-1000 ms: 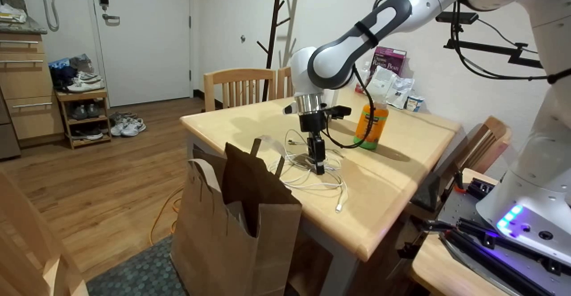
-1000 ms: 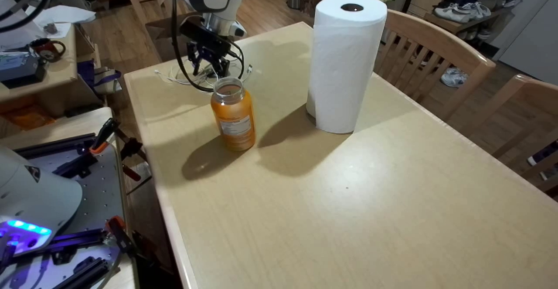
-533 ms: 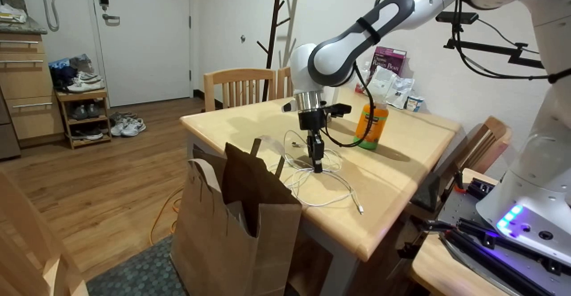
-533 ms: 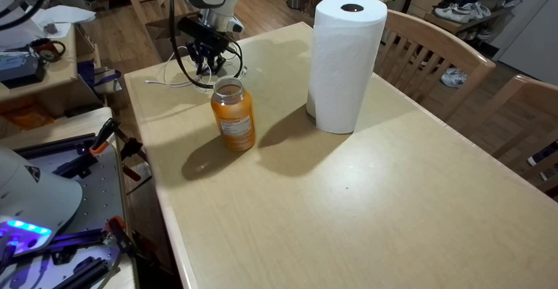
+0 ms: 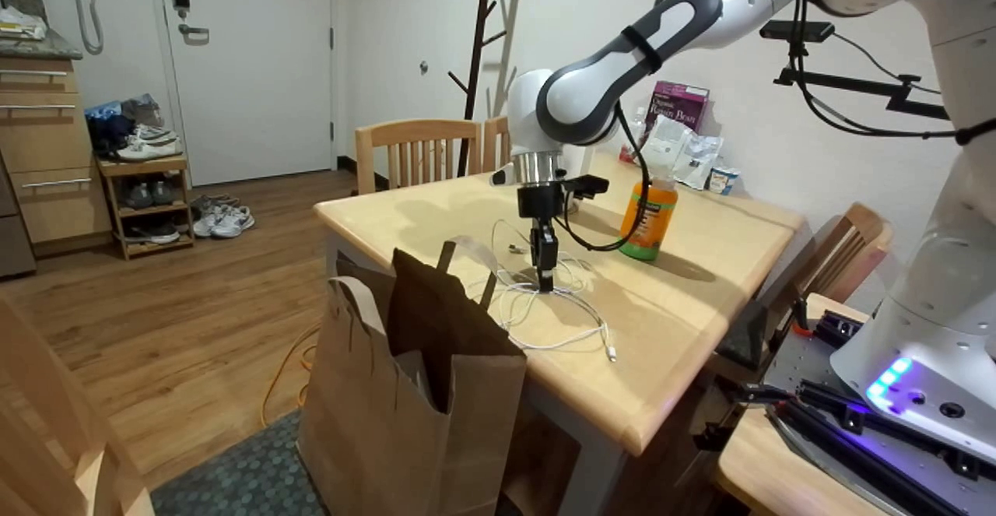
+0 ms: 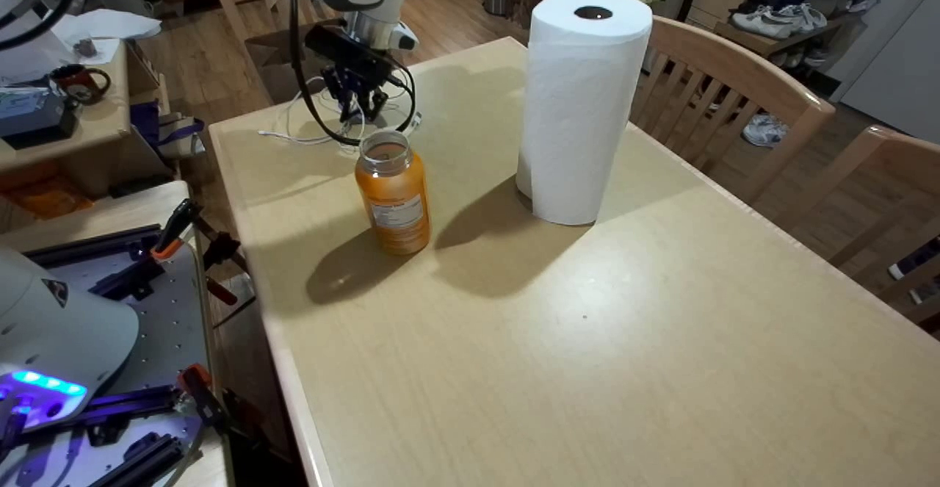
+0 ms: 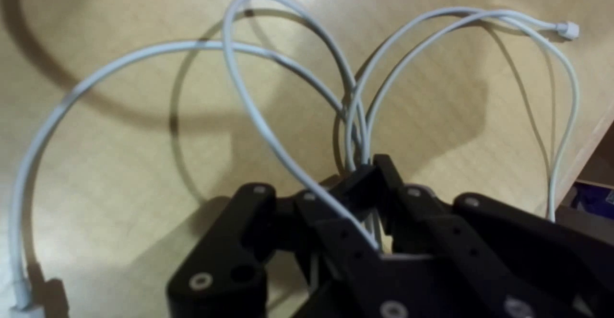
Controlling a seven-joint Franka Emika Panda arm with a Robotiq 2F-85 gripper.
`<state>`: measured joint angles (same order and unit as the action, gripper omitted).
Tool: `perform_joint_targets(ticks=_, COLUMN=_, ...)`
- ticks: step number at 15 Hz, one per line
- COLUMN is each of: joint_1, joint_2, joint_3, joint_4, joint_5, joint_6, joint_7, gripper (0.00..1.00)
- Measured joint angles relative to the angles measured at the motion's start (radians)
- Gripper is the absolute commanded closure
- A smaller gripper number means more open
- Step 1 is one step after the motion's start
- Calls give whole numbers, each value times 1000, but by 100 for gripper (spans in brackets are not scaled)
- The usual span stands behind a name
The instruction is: Put the cable in the paper bag
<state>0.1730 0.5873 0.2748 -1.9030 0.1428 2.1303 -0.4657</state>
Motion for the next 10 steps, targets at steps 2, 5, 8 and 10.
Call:
perform_joint_targets(ticks=2, joint_1=-7, joint_2=-22, joint_3=-3, joint_4=16, joint_5=-1, joint_6=16, joint_7=0, gripper=97)
perform_joint_targets(ticks=5, joint_1=-11, joint_2=-88, joint_3=-5, joint_4=45, joint_5=-7, joint_6=19, joint_7=0, gripper=97)
perform_joint_targets(ticks=8, joint_1=-6, joint_2=-166, joint_3=-5, joint_4=75, joint_5=-44, joint_6=15, joint_7=2, gripper=97)
perform_joint_targets(ticks=10, joint_1=6, joint_2=-206, joint_3=-5, joint_4=100, joint_5=-85, joint_6=4, joint_7=4, gripper=97)
